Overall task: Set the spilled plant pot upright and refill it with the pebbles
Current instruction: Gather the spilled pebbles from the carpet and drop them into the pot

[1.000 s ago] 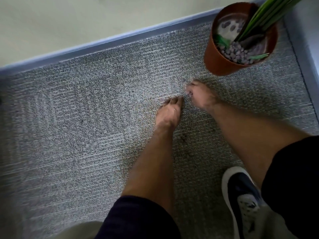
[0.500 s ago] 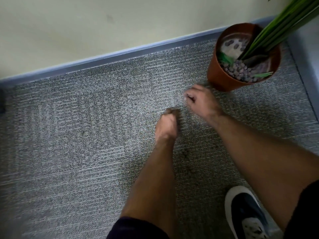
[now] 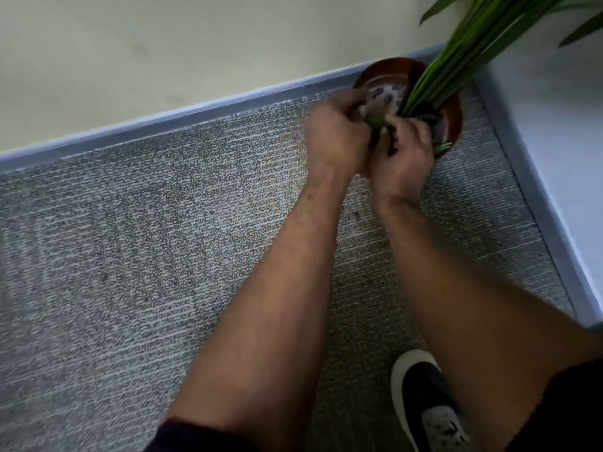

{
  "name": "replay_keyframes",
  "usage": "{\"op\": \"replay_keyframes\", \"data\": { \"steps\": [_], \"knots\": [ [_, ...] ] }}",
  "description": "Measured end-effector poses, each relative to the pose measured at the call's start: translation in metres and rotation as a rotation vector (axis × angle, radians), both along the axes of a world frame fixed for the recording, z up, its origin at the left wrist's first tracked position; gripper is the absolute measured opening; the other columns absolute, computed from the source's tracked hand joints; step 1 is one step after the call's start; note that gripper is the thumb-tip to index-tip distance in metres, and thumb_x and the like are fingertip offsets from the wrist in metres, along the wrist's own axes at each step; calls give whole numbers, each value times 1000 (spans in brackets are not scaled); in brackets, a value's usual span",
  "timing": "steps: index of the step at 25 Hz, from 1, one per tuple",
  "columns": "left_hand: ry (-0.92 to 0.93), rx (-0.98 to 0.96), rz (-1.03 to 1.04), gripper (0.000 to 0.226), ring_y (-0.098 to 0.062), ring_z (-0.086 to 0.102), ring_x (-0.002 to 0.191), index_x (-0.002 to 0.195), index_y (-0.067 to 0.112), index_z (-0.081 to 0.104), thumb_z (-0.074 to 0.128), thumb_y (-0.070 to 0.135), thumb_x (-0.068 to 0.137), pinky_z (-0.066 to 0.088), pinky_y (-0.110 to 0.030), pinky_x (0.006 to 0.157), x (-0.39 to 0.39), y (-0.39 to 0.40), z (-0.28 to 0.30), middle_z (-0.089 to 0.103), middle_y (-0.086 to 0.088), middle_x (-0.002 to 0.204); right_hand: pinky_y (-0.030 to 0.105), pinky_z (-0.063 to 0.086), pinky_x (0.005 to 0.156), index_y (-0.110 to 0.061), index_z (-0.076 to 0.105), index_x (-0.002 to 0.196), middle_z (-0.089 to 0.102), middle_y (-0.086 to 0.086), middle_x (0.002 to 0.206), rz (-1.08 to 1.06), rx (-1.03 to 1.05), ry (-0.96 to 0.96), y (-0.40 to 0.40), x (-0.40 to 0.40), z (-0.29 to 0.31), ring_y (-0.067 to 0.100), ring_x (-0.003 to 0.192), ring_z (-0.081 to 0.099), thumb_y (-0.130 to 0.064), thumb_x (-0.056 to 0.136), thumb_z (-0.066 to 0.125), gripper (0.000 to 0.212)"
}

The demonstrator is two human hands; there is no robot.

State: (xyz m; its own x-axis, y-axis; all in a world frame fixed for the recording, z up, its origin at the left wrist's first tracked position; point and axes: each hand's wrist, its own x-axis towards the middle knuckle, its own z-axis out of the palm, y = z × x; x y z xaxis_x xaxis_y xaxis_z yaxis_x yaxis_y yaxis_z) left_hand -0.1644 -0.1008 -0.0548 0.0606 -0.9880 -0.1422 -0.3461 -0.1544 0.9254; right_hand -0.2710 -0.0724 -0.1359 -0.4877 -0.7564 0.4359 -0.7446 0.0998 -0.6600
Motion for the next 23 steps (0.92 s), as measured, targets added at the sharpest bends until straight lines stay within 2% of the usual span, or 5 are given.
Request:
{"op": "replay_keyframes", "data": {
  "steps": [4,7,13,18,23],
  "knots": [
    [-165,-32,-85,34,-8,69,106,124,20,72,60,8,94,53,-18,93,16,7,-12,74,2,120,38,54,93,-6,70,111,62,18,115,-122,-71,4,9,2,-10,30,102,64,-16,97,55,23],
    [-272,291,112,21,-9,69,94,117,23,67,62,30,98,58,-23,80,56,53,-68,71,0,117,37,50,77,-8,66,95,61,12,99,212,-22,184,23,25,-17,25,87,59,-25,97,60,18],
    [-608,711,-284,102,-37,52,132,153,24,32,70,76,73,51,-50,104,86,156,-135,42,-15,151,30,46,72,-19,59,108,58,5,115,536,671,213,70,19,-63,23,97,60,-48,89,66,35],
    [-673,536,-658,107,-34,53,130,153,24,30,77,70,69,51,-49,103,80,171,-139,40,-11,154,36,52,80,-27,51,107,51,2,122,685,928,111,92,15,-80,22,104,58,-61,81,68,47],
    [-693,427,-739,68,-35,63,115,144,16,45,77,30,85,55,-46,94,68,188,-146,53,-12,139,29,41,73,-32,54,107,48,-6,120,948,955,237,101,21,-79,19,99,58,-43,86,71,29]
  ]
}}
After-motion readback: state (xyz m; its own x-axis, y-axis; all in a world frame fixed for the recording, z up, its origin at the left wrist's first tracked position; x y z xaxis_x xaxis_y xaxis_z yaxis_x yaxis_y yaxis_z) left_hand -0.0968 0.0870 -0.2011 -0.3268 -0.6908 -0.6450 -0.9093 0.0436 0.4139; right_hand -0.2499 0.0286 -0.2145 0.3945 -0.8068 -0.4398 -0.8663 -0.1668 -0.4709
